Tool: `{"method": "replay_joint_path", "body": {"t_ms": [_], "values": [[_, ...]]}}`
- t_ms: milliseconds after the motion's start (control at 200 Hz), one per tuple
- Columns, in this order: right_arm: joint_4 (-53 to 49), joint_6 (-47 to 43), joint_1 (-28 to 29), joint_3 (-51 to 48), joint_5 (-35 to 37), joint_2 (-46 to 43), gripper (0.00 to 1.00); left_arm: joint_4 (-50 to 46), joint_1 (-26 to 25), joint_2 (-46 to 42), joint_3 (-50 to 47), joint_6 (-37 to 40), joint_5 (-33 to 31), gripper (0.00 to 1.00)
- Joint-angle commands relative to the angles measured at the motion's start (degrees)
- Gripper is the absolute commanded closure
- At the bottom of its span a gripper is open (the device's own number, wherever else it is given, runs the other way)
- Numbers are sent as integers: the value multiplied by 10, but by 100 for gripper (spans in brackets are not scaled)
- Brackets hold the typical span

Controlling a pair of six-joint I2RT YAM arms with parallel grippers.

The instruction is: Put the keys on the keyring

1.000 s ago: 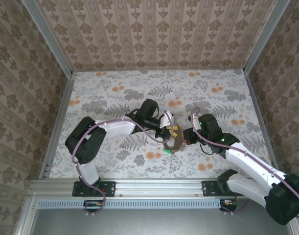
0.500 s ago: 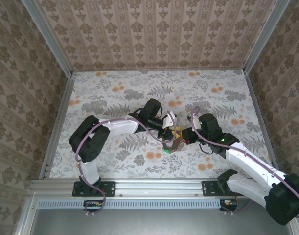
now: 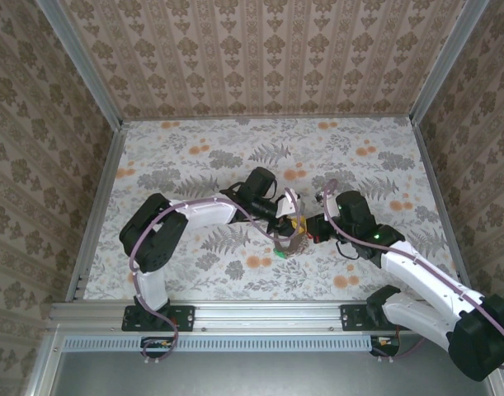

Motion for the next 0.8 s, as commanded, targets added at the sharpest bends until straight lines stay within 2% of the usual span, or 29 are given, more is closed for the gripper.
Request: {"method": "replay_joint_path", "body": {"t_ms": [0, 190, 265, 450, 795], "values": [[22, -4, -2, 8, -16, -13, 100, -16, -4, 4, 19, 17, 8, 75], [7, -11, -2, 9, -4, -16, 100, -15, -4, -5, 12, 19, -2, 95], [-8, -15, -2, 10, 14, -21, 100, -12, -4, -12, 7, 18, -8, 100], [-68, -16, -9, 21, 79, -14, 100, 28, -4, -40, -26, 10, -30, 100], [-89, -11, -18, 53, 59, 59, 100, 153, 4, -83, -89, -39, -62, 100]]}}
